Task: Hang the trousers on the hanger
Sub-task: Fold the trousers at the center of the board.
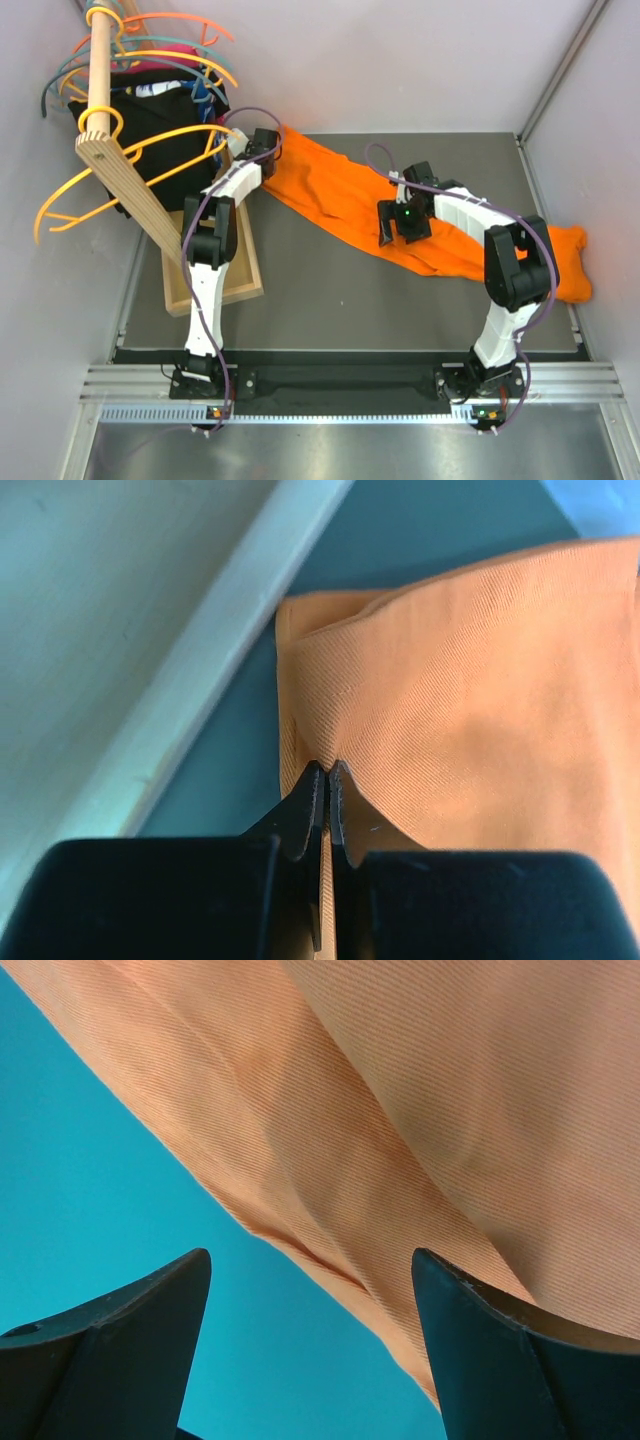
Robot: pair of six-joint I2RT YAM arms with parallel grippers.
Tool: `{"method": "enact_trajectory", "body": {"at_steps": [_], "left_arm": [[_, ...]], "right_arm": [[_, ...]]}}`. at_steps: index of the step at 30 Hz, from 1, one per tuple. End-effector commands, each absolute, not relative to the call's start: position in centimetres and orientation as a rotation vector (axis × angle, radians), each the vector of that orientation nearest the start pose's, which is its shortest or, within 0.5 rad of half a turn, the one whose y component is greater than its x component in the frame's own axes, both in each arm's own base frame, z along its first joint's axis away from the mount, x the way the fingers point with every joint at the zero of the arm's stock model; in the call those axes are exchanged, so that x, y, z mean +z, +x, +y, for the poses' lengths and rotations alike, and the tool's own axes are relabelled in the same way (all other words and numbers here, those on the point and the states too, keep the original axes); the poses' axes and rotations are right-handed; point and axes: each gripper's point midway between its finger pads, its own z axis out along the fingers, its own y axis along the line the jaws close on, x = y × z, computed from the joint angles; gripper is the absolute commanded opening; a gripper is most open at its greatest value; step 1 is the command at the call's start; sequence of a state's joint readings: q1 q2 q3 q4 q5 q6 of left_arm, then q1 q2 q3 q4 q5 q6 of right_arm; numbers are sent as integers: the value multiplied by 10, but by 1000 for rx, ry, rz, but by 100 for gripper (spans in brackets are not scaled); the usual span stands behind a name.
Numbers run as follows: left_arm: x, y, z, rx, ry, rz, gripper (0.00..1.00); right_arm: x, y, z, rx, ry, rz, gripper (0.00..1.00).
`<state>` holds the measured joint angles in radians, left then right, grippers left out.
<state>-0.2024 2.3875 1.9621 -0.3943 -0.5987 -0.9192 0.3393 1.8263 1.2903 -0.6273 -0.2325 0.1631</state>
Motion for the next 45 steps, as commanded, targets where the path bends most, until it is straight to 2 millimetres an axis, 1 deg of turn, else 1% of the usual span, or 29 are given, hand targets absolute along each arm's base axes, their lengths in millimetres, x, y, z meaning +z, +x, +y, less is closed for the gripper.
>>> {"method": "enact_trajectory", "body": {"at_steps": [1,2,5,6,8,10,12,14,15,16,18,19,21,23,24,25,26,27,28,31,32,34,36,40,43,45], "left_arm": [[131,625,-27,143,-984,1768,0],[141,629,-23,156,-978,1722,0],[153,633,-15,217,-950,1688,0],[152,635,-15,221,-939,1691,0],[144,642,-17,204,-929,1702,0],[135,648,-18,190,-933,1715,0],[126,650,-17,185,-940,1719,0],[121,654,-19,158,-940,1724,0],[112,656,-18,166,-938,1739,0],[115,657,-15,171,-942,1736,0],[110,658,-11,180,-952,1743,0],[106,657,-9,187,-958,1750,0],[105,656,-7,185,-964,1754,0],[99,654,-9,183,-961,1772,0],[99,653,-9,179,-961,1776,0],[95,651,-10,179,-960,1785,0],[93,650,-10,180,-958,1795,0],[94,650,-12,171,-961,1793,0],[90,648,-12,172,-960,1804,0],[87,646,-12,177,-962,1814,0],[86,645,-12,179,-962,1817,0],[87,645,-12,177,-963,1815,0],[87,645,-14,166,-969,1817,0],[86,645,-15,146,-978,1823,0],[84,644,-16,146,-983,1827,0],[86,643,-15,146,-984,1825,0]], "right_arm": [[73,347,174,417,-368,2703,82],[72,348,172,401,-371,2702,82],[68,345,164,349,-382,2718,82],[67,344,163,344,-379,2724,82],[67,343,160,323,-375,2724,82],[66,337,157,314,-369,2732,82],[60,332,152,289,-350,2752,81],[59,327,148,271,-336,2759,80],[55,322,146,261,-331,2774,79],[56,320,144,256,-328,2771,78],[52,312,138,229,-313,2785,76],[56,310,136,222,-308,2772,76],[54,305,132,204,-301,2779,75],[57,302,126,165,-270,2774,73],[57,300,123,152,-244,2778,72],[64,299,122,151,-232,2760,70],[66,299,121,155,-223,2752,70],[67,297,120,149,-191,2752,69],[72,298,115,110,-171,2732,67],[72,291,107,73,-127,2736,65],[71,288,105,59,-113,2745,64],[65,283,99,24,-75,2758,57],[61,280,96,9,-34,2764,54],[55,284,85,-54,17,2757,51],[55,289,79,-95,23,2743,50],[59,292,79,-101,17,2733,50]]}}
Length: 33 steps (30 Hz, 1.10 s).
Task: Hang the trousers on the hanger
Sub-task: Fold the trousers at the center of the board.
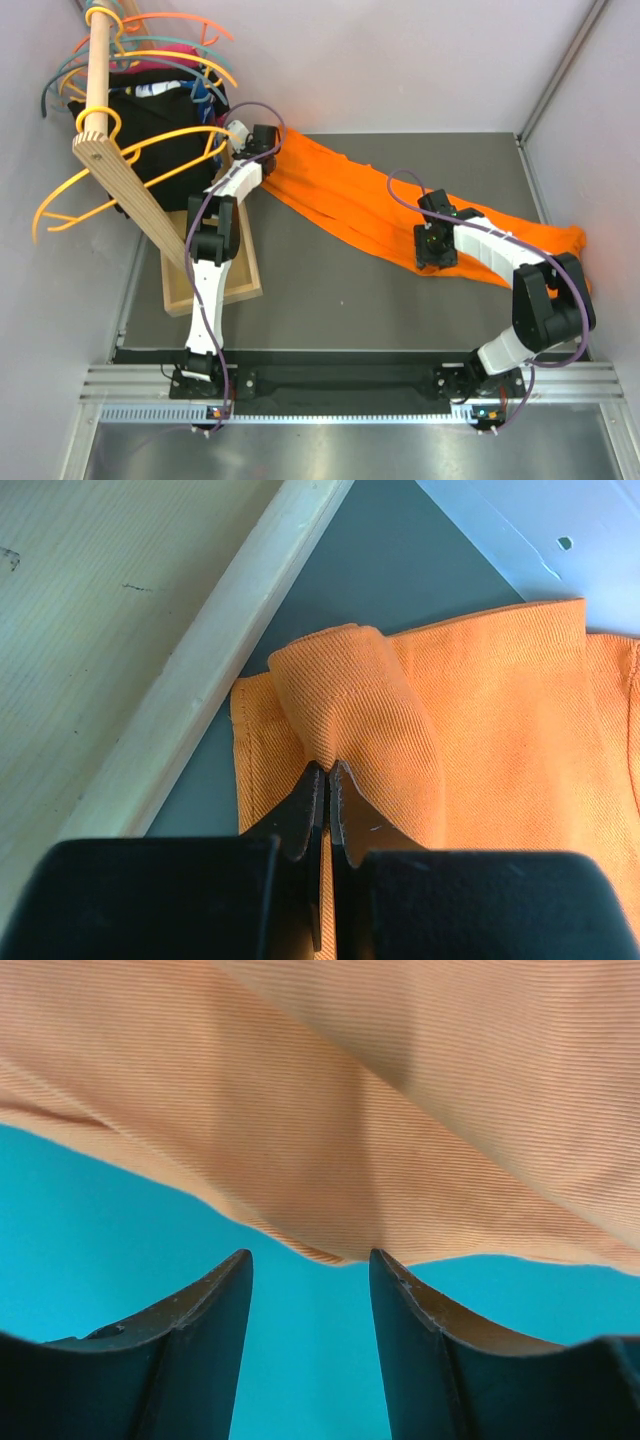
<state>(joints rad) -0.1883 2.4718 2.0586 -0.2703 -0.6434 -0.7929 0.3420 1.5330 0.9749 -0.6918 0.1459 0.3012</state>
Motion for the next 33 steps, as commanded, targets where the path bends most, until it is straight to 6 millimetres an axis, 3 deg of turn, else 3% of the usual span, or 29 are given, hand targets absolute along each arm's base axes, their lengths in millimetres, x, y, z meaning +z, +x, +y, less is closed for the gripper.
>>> {"method": "enact_trajectory", "body": {"at_steps": [1,5,15,17,19,22,26,33], "left_arm": [[87,643,-15,146,-985,1825,0],[85,643,-18,130,-988,1829,0],[79,640,-21,103,-1007,1846,0],[77,640,-22,101,-1006,1851,0],[76,640,-22,106,-1007,1852,0],[73,641,-21,113,-995,1856,0],[76,642,-17,118,-998,1849,0],[91,631,-6,170,-1001,1830,0]], "right_arm": [[63,293,80,-90,11,2723,50],[70,296,80,-77,9,2696,51],[41,308,72,-165,-69,2754,49],[40,305,70,-173,-53,2762,46],[41,301,71,-152,-42,2770,30],[38,294,67,-162,0,2778,27],[35,289,64,-157,27,2800,2],[50,260,63,-113,69,2838,0]]}}
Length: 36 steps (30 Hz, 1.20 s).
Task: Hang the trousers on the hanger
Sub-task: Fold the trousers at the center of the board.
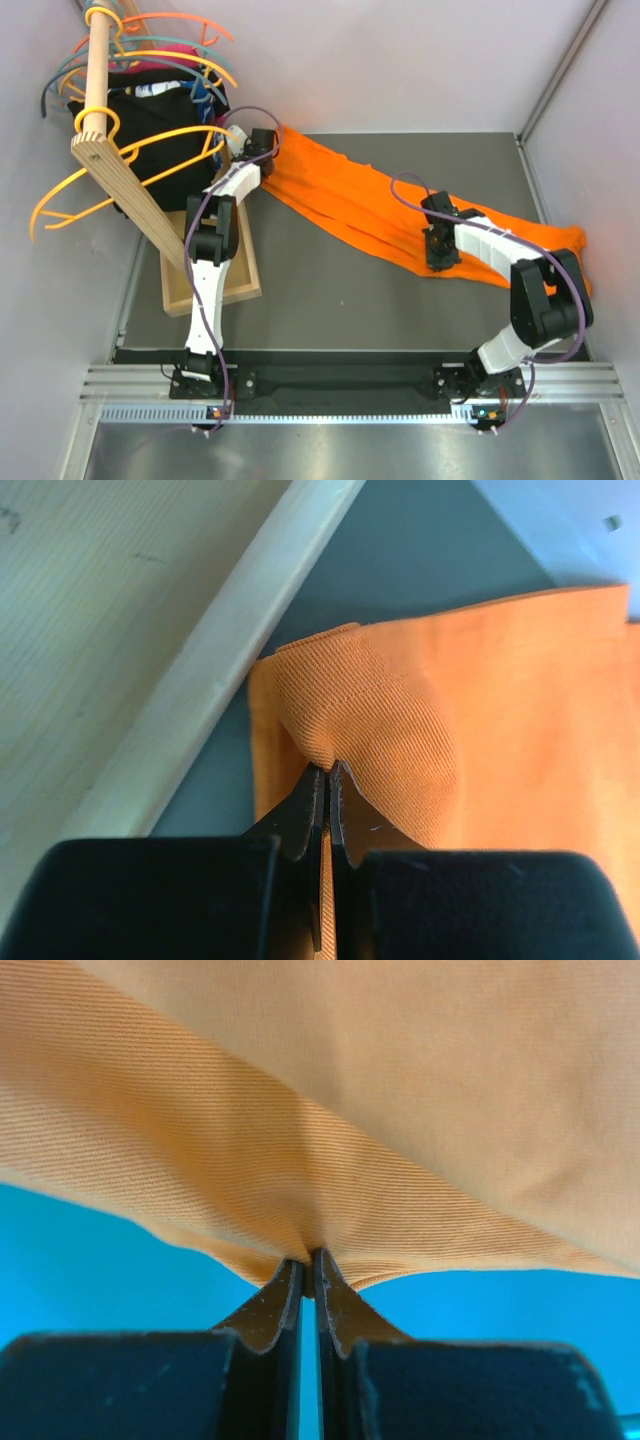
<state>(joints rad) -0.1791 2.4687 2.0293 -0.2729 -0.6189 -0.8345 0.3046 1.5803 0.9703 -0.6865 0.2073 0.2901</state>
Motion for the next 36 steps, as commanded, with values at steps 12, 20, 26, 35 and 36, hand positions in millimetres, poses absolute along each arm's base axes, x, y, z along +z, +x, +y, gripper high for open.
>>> {"method": "enact_trajectory", "body": {"at_steps": [12,20,26,35,36], "left_arm": [[103,631,13,199,-1019,1809,0],[109,622,29,286,-1052,1777,0],[123,627,35,302,-1044,1722,0],[137,644,23,157,-1047,1680,0],[144,644,20,132,-1046,1670,0]], "right_arm": [[22,206,60,-96,159,3034,0],[4,202,61,-103,172,3097,0],[0,195,58,-117,193,3124,0],[10,193,59,-91,210,3106,0],[11,193,59,-88,226,3091,0]]}}
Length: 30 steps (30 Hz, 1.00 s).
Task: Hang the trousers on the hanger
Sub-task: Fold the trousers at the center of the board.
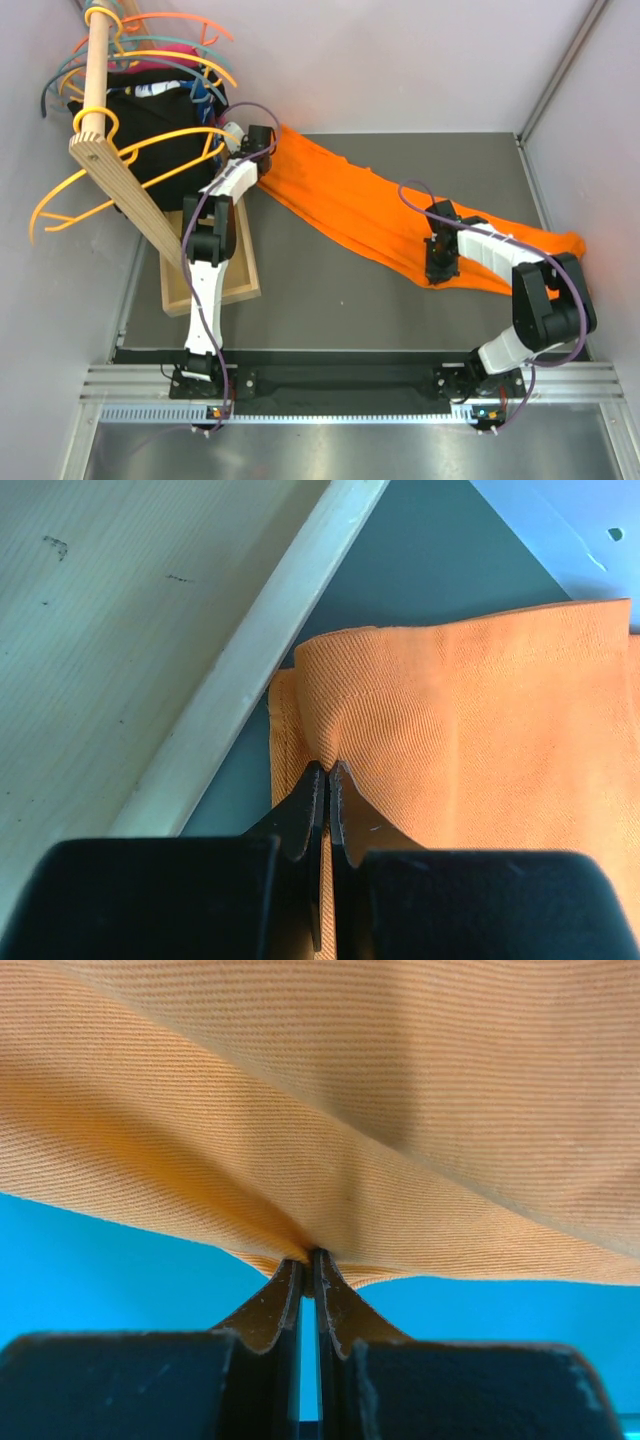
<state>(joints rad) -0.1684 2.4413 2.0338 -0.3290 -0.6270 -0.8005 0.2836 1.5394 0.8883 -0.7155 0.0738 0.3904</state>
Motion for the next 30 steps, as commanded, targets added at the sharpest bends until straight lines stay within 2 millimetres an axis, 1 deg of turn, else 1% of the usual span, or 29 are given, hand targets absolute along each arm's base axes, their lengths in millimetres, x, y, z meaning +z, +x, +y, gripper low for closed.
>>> {"method": "enact_trajectory", "body": {"at_steps": [1,2,5,7,8,10,11,12,13,14,15,16,17,18,19,20,21,22,23,25,26,27,28,29,30], "left_arm": [[149,645,18,127,-1040,1664,0],[157,645,17,118,-1035,1655,0],[168,645,16,86,-1045,1631,0],[172,644,20,110,-1027,1618,0],[165,642,23,139,-1027,1630,0],[142,639,29,185,-1040,1676,0],[126,633,32,221,-1044,1730,0],[108,634,35,244,-1052,1761,0],[100,635,34,253,-1039,1790,0],[84,631,35,287,-1030,1838,0],[85,632,32,273,-1023,1848,0],[84,631,33,279,-1016,1855,5],[88,632,30,262,-1009,1857,10],[91,631,28,251,-1002,1857,24],[95,632,24,235,-994,1856,30],[107,632,22,224,-976,1850,35],[117,634,12,213,-943,1842,41],[126,634,7,223,-917,1833,43],[142,630,-3,260,-867,1820,48],[161,632,-16,251,-812,1791,52],[170,629,-27,252,-780,1789,52],[172,628,-30,254,-778,1785,52],[176,627,-34,243,-771,1783,52],[176,626,-39,229,-766,1783,52],[178,626,-43,214,-766,1776,51]], "right_arm": [[15,196,55,-102,247,3061,0],[17,198,53,-114,266,3042,0],[23,202,47,-135,304,2997,0],[24,204,50,-108,296,2990,0],[24,204,51,-95,289,2992,0],[18,202,55,-68,266,3029,0],[15,200,57,-54,252,3049,0],[12,198,60,-32,224,3073,1],[7,194,64,-7,213,3113,2],[6,194,65,-3,204,3121,4],[6,193,69,39,183,3128,9],[8,194,72,60,182,3122,15],[11,198,75,92,170,3102,22],[15,202,78,118,151,3081,28],[25,207,80,150,141,3040,38],[31,212,81,161,127,3012,42],[44,223,84,185,117,2956,46],[52,230,86,197,98,2926,51],[67,245,89,214,89,2870,55],[87,263,91,223,99,2792,61],[94,271,93,235,105,2766,61],[108,288,95,250,118,2717,62],[113,298,94,243,134,2694,64],[125,314,95,248,164,2648,64],[123,324,92,240,192,2644,64]]}}
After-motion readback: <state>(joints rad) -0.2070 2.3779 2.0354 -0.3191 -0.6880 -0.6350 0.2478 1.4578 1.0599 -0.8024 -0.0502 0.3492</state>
